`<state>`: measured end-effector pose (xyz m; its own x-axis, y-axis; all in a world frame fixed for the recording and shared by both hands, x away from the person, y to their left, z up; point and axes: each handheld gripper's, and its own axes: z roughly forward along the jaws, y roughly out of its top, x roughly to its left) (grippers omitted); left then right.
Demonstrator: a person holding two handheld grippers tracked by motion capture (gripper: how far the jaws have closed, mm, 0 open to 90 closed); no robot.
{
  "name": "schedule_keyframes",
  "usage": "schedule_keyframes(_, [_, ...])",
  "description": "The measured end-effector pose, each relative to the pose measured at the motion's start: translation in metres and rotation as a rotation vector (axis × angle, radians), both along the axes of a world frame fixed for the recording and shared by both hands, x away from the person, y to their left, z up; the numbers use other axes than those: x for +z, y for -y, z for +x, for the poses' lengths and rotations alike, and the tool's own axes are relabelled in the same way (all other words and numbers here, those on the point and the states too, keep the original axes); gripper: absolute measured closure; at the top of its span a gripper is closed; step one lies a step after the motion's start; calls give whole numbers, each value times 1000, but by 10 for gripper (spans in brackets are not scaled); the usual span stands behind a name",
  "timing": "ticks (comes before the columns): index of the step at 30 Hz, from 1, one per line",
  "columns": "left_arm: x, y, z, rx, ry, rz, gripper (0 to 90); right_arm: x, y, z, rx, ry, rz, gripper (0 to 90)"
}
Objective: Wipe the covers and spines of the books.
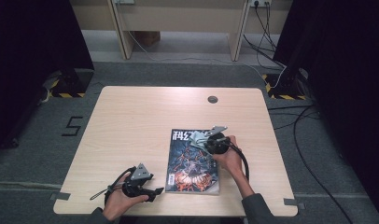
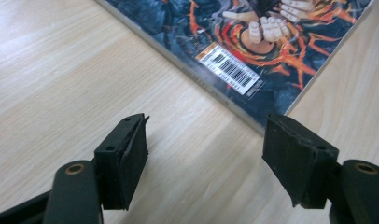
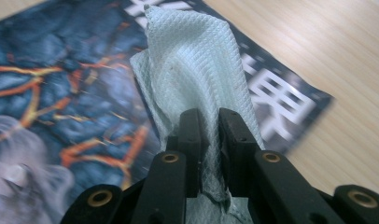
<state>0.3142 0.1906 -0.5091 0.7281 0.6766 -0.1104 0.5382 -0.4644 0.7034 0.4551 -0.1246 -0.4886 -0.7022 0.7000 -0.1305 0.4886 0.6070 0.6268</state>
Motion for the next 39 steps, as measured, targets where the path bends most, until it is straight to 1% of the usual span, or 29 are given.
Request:
schedule_keyframes(1, [0,-2,1,9,-1,4,292,0,5,-1,-18,-6,5,804])
schedule_keyframes(2, [-1,-4,2,18,-1,13,283,0,7,-2,-25,-9,7,804])
schedule_keyframes(4, [-1,-10,5,36,-3,23,261,0,9,-4,-27,-6,6,804])
schedule_keyframes(6, [-1,-14,8,60,-3,28,249,1,7,-5,-17,1,-9,804])
schedule_keyframes(8, [0,-19,10,81,1,40,239,1,1,-6,-4,-5,-4,805])
schedule_keyframes(10, [2,-23,12,97,6,30,225,1,-6,-8,17,-8,-7,804])
schedule_keyframes(12, [3,-26,13,138,15,25,197,0,-14,-9,38,-7,-7,805])
schedule_keyframes(13, [2,-27,13,144,18,23,182,0,-18,-9,47,-7,-2,804])
schedule_keyframes(14, [2,-28,13,139,17,22,187,-1,-23,-9,54,-8,-2,804])
schedule_keyframes(16, [1,-27,13,129,18,33,192,-1,-33,-10,75,-12,-1,804])
schedule_keyframes(17, [1,-26,13,128,15,39,192,-1,-37,-10,88,-9,-2,805])
schedule_keyframes(20, [0,-25,13,124,11,41,191,-1,-48,-13,118,-19,12,804])
schedule_keyframes(22, [0,-24,13,122,12,48,191,-1,-54,-15,135,-20,9,804])
schedule_keyframes(26, [-1,-24,12,112,9,55,191,-2,-62,-20,166,-29,26,804])
schedule_keyframes(27, [-1,-23,12,115,10,61,191,-2,-64,-22,170,-29,27,804])
schedule_keyframes(31, [-1,-25,13,119,10,62,192,-2,-73,-30,200,-48,36,803])
schedule_keyframes(32, [-1,-25,13,120,11,67,192,-2,-74,-30,217,-40,32,803])
schedule_keyframes(33, [-1,-25,13,122,13,68,192,-2,-76,-33,221,-42,33,804])
schedule_keyframes(34, [-1,-25,12,120,11,70,192,-2,-77,-34,223,-50,40,803])
schedule_keyframes(35, [-1,-26,12,119,6,72,192,-2,-78,-36,227,-47,38,803])
schedule_keyframes(37, [-1,-26,12,120,10,70,193,-2,-78,-38,238,-45,35,803])
schedule_keyframes(38, [-1,-26,12,121,11,69,192,-2,-76,-38,239,-52,37,804])
schedule_keyframes(39, [-1,-27,12,123,10,68,192,-2,-75,-37,236,-47,40,804])
